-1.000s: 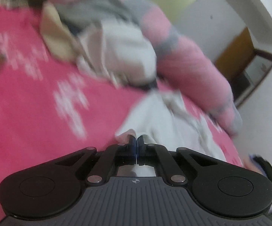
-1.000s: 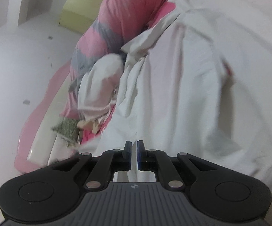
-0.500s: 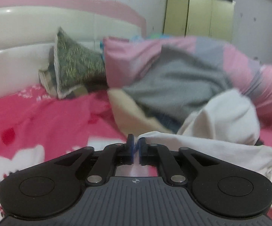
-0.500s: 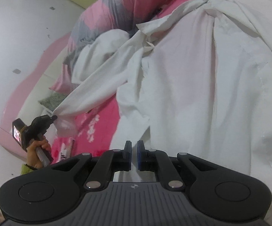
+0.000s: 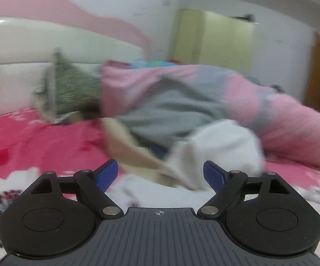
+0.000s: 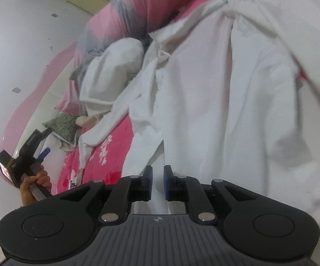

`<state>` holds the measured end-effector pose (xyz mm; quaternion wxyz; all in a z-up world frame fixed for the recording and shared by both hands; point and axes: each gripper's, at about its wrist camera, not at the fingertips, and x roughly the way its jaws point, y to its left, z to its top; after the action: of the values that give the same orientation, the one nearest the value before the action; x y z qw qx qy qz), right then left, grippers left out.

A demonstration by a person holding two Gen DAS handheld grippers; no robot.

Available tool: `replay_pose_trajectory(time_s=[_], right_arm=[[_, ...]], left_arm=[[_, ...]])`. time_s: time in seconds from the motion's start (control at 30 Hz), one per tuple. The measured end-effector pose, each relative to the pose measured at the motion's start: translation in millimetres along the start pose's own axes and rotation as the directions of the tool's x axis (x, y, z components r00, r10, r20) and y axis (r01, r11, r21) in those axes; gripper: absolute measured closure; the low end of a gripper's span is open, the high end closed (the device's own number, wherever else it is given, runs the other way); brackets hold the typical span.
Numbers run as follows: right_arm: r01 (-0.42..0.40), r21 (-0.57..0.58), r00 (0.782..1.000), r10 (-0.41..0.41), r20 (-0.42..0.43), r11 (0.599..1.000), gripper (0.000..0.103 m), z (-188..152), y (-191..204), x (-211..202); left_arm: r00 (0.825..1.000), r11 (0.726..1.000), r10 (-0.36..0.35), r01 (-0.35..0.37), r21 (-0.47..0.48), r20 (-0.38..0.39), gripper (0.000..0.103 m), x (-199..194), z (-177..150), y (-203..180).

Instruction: Fold clothes

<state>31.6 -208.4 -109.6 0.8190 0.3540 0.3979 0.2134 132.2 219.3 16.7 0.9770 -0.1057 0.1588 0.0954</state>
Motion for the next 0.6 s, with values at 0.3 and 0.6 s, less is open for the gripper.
replay_pose_trajectory(time_s=[0.3, 0.6], right_arm=[[0.197, 0.082, 0.917, -0.214, 0.336, 0.977, 0.063, 17.6, -46.5, -144.1], [0.211, 0.257, 0.900, -0.289, 0.325, 0.943, 0.063, -8.5, -115.6, -174.0]], left_arm=[[0.863, 0.865, -0.449, 0.485, 0.130, -0.233, 0.005, -61.9, -71.9, -134.8], [0.713, 0.749, -0.529, 0.647, 0.141, -0.461, 0.005, -83.7, -157.2, -222.2]])
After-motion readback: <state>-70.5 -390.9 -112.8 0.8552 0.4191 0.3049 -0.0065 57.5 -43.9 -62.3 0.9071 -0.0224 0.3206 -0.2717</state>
